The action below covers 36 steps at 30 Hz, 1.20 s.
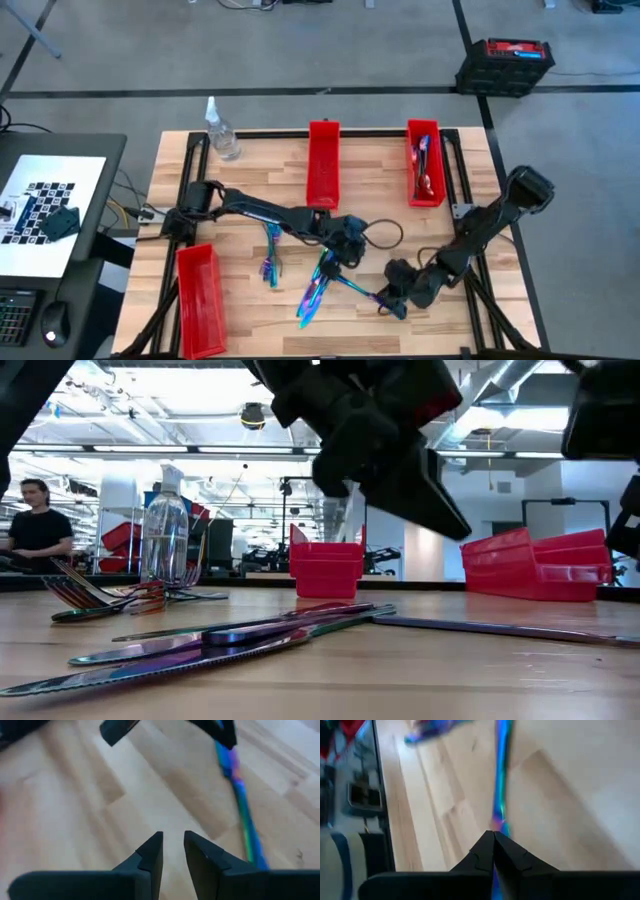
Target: Sort silverware
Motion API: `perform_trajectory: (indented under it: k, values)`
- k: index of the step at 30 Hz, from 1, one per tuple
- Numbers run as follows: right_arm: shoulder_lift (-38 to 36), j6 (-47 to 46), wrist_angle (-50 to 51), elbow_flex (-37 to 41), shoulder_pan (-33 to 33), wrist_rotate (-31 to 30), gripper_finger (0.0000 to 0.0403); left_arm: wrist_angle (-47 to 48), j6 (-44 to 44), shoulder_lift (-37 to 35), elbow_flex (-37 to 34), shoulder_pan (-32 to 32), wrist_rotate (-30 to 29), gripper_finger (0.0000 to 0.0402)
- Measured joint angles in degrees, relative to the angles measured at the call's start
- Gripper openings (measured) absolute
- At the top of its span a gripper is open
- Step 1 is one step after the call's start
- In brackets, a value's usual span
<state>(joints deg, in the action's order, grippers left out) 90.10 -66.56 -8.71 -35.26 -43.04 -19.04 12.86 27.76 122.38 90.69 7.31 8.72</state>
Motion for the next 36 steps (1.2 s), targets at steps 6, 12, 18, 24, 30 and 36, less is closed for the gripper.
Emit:
perform_trajectory:
  k: [6, 12, 18, 24, 30, 36]
  values:
    - [9.1, 4.0, 9.4, -11.2, -1.9, 2.0, 0.0000, -0.5, -6.4, 1.7, 0.0, 1.1, 3.2, 0.0063]
    - [12.9, 0.1, 11.8, -13.8, -3.2, 2.0, 0.0000, -1.0, -6.4, 4.5, 0.1, 2.3, 3.4, 0.0062]
    - [13.0, -2.5, 15.2, -14.0, -3.4, 1.8, 0.0000, -0.8, -8.7, 7.6, 0.2, 3.6, 3.5, 0.0062]
    - [12.9, -2.6, 20.7, -14.1, -1.6, 2.5, 0.0000, -1.1, -10.3, 7.9, 0.2, 4.7, 3.1, 0.0062]
    - [12.8, -2.3, 24.6, -14.1, 0.9, 2.2, 0.0000, -1.4, -12.7, 8.0, 0.2, 5.1, 3.3, 0.0062]
    - [12.8, 0.4, 26.4, -14.1, 4.0, 1.8, 0.0000, -3.6, -12.6, 8.2, 0.1, 6.2, 3.7, 0.0062]
